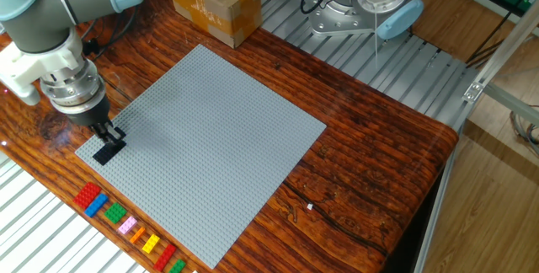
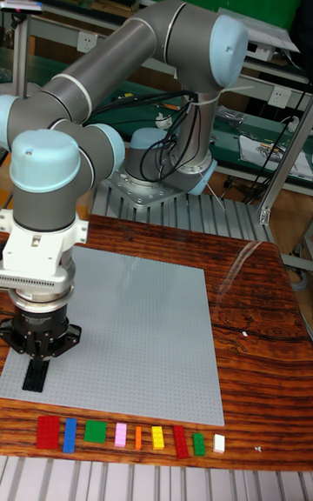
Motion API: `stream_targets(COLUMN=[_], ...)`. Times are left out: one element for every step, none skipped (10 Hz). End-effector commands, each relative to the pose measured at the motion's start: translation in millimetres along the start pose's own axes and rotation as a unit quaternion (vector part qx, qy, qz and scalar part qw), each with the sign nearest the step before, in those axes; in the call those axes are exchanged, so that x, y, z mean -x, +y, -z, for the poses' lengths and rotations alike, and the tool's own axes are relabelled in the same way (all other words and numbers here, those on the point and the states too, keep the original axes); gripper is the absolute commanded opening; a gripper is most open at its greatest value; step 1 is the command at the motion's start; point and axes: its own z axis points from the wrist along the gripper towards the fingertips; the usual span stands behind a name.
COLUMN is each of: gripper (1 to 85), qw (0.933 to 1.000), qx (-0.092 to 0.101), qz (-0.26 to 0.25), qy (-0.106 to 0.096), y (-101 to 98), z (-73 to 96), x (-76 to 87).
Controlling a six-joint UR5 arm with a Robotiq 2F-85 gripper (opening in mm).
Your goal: Build with small Lego blocks
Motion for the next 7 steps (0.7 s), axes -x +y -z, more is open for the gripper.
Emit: stream_targets(gripper=[1.0, 1.0, 1.0, 1.0, 1.0, 1.0, 1.0], qw=[0.9998, 0.9997, 0.9995, 0.9993, 0.9991, 0.9988, 0.9984], qx=[-0.014, -0.015, -0.022, -0.029, -0.032, -0.036, -0.043], qz=[-0.008, -0.008, -0.013, -0.021, -0.027, -0.031, -0.034], qy=[0.015, 0.017, 0.017, 0.015, 0.012, 0.011, 0.011], y=[-3.4, -2.5, -3.0, -2.1, -0.8, 0.4, -0.3], z=[3.7, 4.4, 5.8, 7.8, 8.8, 10.0, 11.6], x=[-6.1, -4.9, -0.1, 6.6, 11.2, 15.0, 18.4])
